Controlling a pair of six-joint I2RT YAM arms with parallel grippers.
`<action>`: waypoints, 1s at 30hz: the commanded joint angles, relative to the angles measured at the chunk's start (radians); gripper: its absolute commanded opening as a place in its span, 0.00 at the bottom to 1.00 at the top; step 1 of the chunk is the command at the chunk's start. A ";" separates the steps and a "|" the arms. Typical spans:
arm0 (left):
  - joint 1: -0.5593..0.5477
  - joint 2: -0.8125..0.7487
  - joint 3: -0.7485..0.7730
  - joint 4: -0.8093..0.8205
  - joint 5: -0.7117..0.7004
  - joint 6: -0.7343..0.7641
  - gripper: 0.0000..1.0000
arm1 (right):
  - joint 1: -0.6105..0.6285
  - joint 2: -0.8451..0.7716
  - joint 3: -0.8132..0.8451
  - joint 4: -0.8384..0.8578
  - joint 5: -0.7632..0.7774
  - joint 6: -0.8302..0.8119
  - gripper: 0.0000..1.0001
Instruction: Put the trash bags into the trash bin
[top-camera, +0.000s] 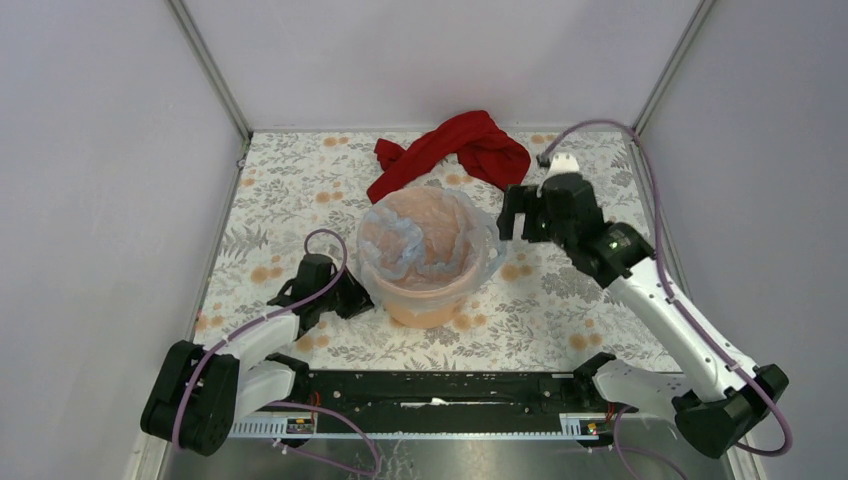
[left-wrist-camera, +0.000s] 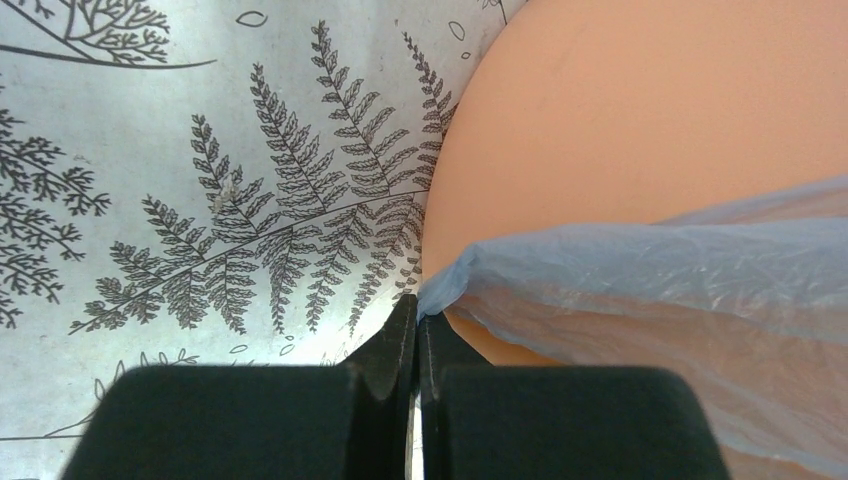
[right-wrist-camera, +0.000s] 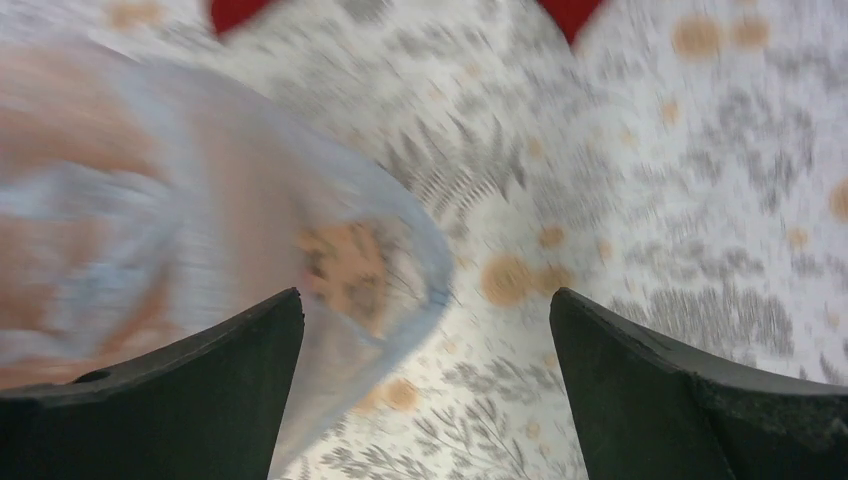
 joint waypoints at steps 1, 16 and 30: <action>-0.004 -0.009 0.050 0.005 0.022 0.020 0.00 | 0.020 0.082 0.294 -0.031 -0.122 -0.118 1.00; -0.004 -0.016 0.057 -0.048 0.009 0.046 0.00 | 0.234 0.410 0.329 0.139 -0.292 -0.008 0.67; -0.005 -0.036 0.062 -0.042 -0.014 0.036 0.00 | 0.338 0.618 0.364 0.324 -0.027 0.017 0.68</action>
